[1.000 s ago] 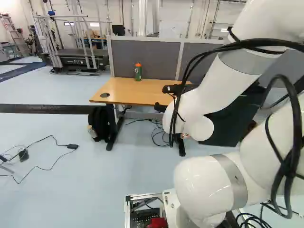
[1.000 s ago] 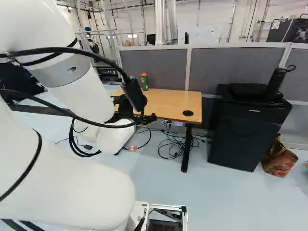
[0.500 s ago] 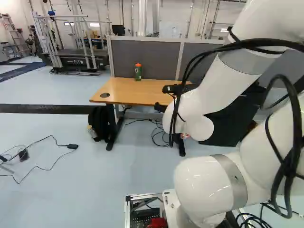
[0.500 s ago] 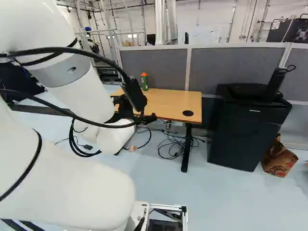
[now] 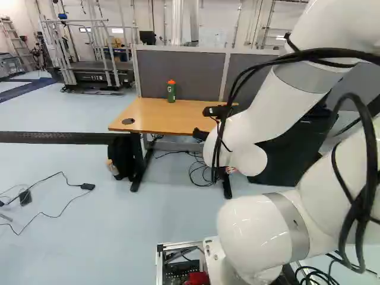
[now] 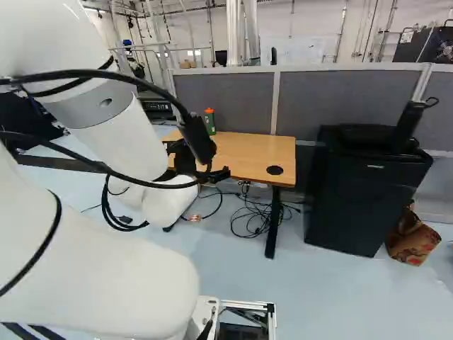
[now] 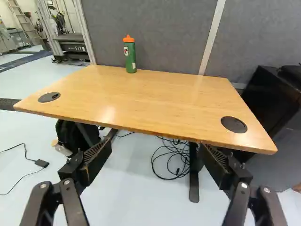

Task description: Pick up the green bottle from the table

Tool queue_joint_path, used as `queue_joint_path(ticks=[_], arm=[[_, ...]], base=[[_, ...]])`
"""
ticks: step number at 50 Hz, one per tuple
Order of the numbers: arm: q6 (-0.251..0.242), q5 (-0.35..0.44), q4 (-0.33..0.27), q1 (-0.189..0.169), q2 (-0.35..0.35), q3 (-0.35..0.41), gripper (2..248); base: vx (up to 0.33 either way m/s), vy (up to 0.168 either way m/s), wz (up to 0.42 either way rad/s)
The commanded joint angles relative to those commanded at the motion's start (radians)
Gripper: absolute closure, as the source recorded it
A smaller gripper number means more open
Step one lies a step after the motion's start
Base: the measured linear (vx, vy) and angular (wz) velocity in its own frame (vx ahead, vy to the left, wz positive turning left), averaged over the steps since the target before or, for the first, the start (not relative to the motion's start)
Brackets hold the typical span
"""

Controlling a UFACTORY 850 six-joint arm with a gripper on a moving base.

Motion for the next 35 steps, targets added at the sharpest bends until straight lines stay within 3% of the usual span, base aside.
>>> queue_joint_path(ticks=[35], arm=[[0.000,0.000,0.000,0.000,0.000,0.000,3]], base=[[0.170,0.053,-0.025]])
